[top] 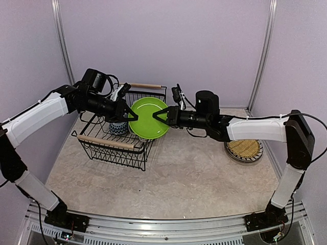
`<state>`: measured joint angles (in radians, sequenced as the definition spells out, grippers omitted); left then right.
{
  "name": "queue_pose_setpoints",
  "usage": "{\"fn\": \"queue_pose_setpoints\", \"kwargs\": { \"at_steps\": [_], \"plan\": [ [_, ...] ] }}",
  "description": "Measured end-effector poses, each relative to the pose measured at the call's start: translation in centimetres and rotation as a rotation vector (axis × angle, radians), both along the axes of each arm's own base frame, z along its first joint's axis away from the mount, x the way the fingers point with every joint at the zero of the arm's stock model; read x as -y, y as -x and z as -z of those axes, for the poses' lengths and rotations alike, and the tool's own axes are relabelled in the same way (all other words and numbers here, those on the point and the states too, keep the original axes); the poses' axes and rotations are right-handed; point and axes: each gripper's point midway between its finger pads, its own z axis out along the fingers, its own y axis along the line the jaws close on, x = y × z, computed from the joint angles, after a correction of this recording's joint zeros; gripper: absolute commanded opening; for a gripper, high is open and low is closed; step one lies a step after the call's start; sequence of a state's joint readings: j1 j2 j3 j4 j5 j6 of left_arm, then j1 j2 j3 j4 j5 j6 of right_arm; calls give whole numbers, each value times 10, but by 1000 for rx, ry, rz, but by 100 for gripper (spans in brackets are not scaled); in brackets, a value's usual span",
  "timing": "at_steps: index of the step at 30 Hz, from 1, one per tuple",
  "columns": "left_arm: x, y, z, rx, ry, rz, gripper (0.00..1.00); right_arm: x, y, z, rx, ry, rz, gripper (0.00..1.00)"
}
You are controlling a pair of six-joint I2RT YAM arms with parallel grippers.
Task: Unload the mixed dishes from the dish rack
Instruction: Pass from the left arm to the right, then place the plate with another plate.
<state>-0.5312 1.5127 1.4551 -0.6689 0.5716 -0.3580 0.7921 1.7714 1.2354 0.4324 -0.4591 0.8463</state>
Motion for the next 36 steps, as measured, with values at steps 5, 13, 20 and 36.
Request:
{"fn": "queue_pose_setpoints", "kwargs": {
  "at_steps": [5, 13, 20, 36],
  "plan": [
    [-3, -2, 3, 2, -15, -8, 28, -1, 3, -8, 14, -25, -21, 1],
    [-6, -4, -5, 55, -25, -26, 56, 17, 0, 4, 4, 32, 56, 0],
    [-13, -6, -13, 101, -36, -59, 66, 75, -13, 12, -7, 76, 202, 0],
    [-24, -17, -12, 138, -88, -132, 77, 324, -29, 66, -196, 191, 923, 0]
  ]
}}
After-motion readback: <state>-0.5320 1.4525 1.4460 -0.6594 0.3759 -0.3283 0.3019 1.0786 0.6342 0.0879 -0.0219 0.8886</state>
